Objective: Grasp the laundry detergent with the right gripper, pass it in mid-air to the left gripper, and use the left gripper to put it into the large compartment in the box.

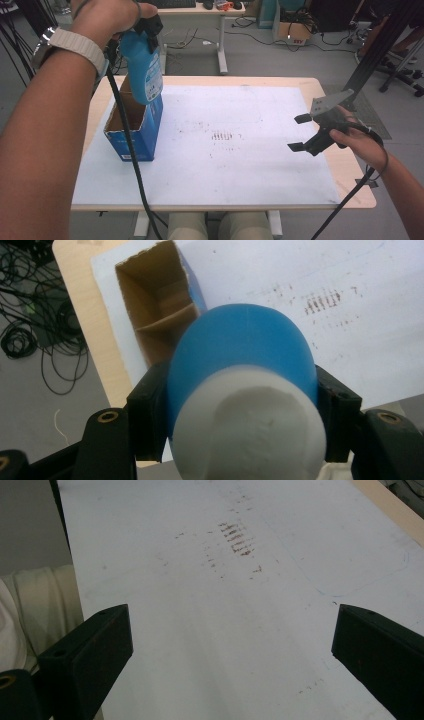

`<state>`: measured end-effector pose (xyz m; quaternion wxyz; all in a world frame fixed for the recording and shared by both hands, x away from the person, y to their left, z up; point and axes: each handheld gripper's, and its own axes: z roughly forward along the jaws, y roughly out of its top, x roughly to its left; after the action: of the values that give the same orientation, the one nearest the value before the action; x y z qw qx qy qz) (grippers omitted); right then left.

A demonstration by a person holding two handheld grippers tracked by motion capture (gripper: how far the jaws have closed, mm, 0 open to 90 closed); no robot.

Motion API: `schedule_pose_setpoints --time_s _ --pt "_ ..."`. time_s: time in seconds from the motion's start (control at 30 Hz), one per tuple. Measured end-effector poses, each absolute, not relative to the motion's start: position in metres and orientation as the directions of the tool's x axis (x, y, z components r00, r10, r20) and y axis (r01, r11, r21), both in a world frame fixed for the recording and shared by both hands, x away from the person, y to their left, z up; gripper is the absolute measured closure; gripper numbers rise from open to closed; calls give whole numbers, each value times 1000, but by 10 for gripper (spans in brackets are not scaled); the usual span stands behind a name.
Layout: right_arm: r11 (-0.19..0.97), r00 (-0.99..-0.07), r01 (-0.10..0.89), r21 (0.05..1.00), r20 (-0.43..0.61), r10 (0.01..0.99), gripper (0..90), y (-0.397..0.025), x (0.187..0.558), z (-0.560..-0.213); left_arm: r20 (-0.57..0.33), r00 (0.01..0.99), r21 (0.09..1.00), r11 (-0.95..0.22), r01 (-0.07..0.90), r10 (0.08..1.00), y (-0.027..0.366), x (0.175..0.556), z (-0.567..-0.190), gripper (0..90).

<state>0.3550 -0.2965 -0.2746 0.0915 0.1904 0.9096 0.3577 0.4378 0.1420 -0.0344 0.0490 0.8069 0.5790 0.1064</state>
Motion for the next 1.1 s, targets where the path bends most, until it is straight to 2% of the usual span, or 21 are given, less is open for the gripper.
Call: schedule_pose_setpoints --time_s 0.4,0.5,0.53,0.57,0.7,0.73,1.07,1.1 --pt "659 -906 298 691 -13 423 28 -295 357 -276 111 211 218 -231 948 971 171 448 -51 375" --pt "659 -919 249 710 -41 391 28 -295 361 -278 108 188 216 -208 954 976 179 450 -59 375" --pt "657 -918 254 710 -37 395 28 -295 361 -278 108 183 214 -202 956 977 182 451 -62 375" --pt "653 -902 308 692 -6 432 28 -295 358 -277 105 177 213 -196 957 979 183 452 -64 375" --pt "652 -905 299 697 -9 426 28 -296 359 -279 105 158 212 -178 961 982 190 454 -73 375" --pt "654 -916 263 709 -29 399 28 -297 362 -280 103 152 212 -171 962 983 192 454 -76 375" --pt "647 -916 272 713 -14 401 28 -296 364 -284 105 125 211 -144 967 987 205 457 -100 375" --pt "634 -907 300 713 7 421 27 -295 363 -284 109 126 209 -147 967 986 206 458 -103 375"
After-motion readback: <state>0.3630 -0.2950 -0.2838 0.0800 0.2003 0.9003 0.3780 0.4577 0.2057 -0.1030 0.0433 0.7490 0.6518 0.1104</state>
